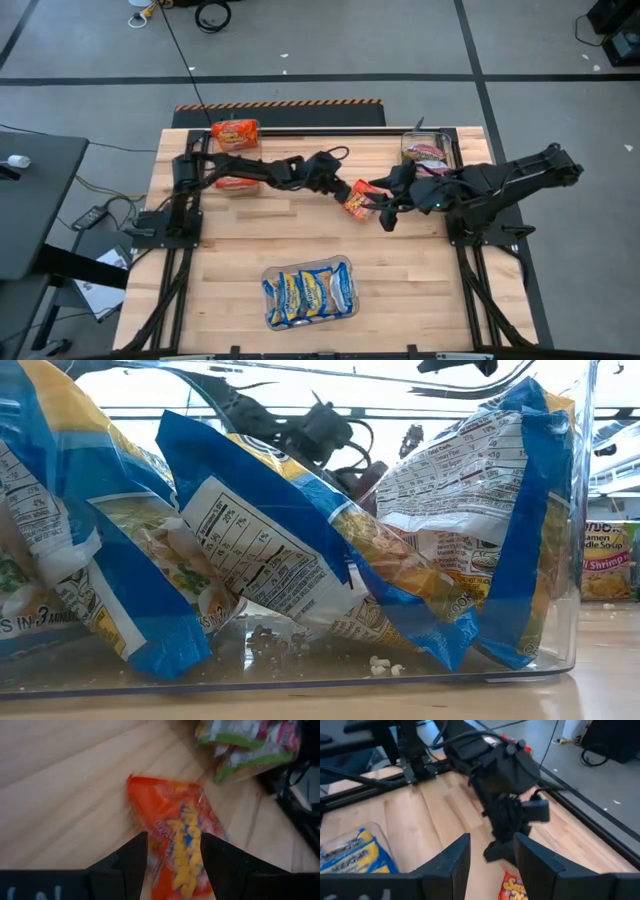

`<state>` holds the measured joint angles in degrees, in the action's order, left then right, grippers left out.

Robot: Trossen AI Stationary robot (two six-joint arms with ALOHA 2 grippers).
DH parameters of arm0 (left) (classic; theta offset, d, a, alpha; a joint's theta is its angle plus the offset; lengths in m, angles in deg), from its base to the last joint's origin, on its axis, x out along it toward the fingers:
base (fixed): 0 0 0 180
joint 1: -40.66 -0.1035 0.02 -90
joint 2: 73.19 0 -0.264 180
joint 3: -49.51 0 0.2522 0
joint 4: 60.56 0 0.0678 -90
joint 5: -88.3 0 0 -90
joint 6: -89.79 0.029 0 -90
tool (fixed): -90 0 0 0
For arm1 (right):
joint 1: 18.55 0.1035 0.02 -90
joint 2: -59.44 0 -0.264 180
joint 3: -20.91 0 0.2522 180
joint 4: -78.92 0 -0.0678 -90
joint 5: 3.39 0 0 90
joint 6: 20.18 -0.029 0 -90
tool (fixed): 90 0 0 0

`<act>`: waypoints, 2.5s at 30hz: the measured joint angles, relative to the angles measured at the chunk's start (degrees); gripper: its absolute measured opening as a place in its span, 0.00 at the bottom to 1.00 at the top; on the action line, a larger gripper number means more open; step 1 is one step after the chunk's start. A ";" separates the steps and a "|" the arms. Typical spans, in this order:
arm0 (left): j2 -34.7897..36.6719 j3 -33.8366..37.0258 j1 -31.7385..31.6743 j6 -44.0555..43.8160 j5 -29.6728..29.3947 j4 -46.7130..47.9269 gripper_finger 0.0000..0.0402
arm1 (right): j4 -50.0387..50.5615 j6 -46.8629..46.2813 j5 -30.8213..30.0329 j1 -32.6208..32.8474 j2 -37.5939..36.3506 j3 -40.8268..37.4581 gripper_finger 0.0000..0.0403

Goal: Sort Maruchan noodles
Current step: Put the orange noodle pack into the top left transparent bin

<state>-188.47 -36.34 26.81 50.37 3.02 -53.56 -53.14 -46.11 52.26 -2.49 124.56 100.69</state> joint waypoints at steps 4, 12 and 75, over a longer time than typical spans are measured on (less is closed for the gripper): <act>-4.07 -4.74 0.66 -1.84 -1.67 1.55 0.47 | 0.58 0.04 0.13 -1.17 0.44 -0.02 0.39; -7.73 -5.82 1.75 -5.24 -3.96 2.93 0.47 | 1.68 0.11 2.35 -2.07 1.76 -0.02 0.39; 43.93 26.93 -30.58 99.97 -28.75 34.91 0.04 | -4.95 -5.59 2.00 3.62 -1.32 0.00 0.39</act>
<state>-144.54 -9.41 -3.78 150.34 -25.73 -18.66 -58.09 -51.71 54.25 1.13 123.24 100.69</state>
